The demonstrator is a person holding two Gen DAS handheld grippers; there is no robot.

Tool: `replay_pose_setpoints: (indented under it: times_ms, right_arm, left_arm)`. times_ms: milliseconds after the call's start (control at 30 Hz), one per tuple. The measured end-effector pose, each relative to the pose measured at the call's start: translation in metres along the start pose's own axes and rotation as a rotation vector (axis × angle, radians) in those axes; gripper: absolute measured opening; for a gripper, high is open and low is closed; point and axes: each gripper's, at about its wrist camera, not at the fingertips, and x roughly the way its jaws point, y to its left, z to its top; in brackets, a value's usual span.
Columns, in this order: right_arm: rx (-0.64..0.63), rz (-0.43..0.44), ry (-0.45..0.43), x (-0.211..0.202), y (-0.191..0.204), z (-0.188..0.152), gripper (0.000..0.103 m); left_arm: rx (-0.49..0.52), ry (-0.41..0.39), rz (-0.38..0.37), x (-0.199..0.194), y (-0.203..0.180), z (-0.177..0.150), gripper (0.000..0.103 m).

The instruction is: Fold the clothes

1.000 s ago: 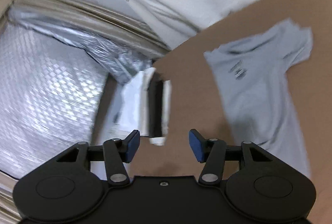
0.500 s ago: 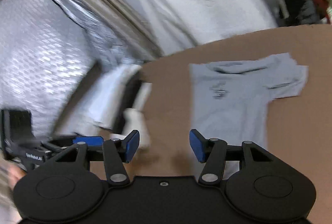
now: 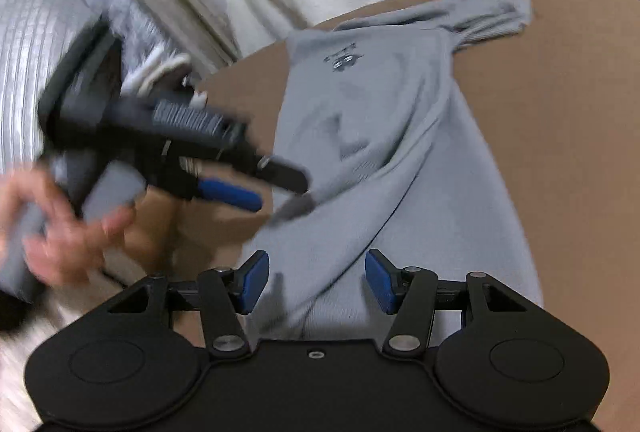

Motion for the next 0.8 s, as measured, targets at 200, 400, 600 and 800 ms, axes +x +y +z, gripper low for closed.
replay_pose_setpoints:
  times_ms: [200,400,600,800]
  right_arm:
    - [-0.221,0.025,-0.017,0.015,0.042,-0.007,0.059]
    - [-0.279,-0.21,-0.002,0.047,0.055,-0.01,0.015]
    - [-0.045,-0.133,-0.081,-0.003,0.015,-0.019,0.007]
    - [0.089,-0.263,-0.131,-0.036,-0.024,-0.044,0.007]
  left_arm:
    - [-0.027,-0.004,0.045,0.001,0.017,-0.004,0.073]
    - [-0.064,0.003,0.11,-0.009,0.052,-0.024,0.073]
    - [-0.005,-0.017,0.097,-0.007,0.056,-0.028,0.073]
    - [0.124,-0.045,0.051,-0.013,0.023,-0.032,0.075]
